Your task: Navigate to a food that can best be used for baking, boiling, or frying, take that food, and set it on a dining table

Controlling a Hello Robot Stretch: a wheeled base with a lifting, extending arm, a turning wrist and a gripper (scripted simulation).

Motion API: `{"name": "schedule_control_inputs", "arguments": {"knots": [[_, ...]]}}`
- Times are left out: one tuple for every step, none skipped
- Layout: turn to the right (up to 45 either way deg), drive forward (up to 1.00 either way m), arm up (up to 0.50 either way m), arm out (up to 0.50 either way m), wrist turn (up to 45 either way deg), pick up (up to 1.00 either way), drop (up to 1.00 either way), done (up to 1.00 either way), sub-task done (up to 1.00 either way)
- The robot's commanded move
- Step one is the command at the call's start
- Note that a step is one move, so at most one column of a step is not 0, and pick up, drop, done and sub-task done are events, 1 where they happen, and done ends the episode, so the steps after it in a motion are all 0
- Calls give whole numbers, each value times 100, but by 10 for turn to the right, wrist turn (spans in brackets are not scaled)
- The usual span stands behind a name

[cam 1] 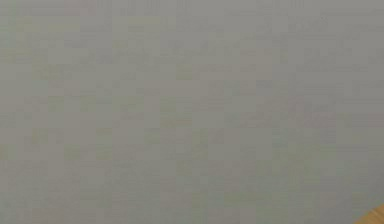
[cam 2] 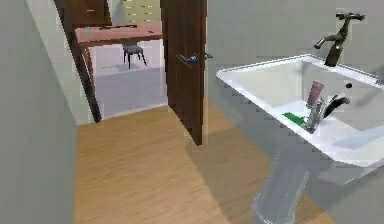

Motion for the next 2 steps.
{"name": "schedule_control_inputs", "arguments": {"knots": [[450, 0, 0, 0, 0, 0, 0, 0, 0], [300, 0, 0, 0, 0, 0, 0, 0, 0]]}}
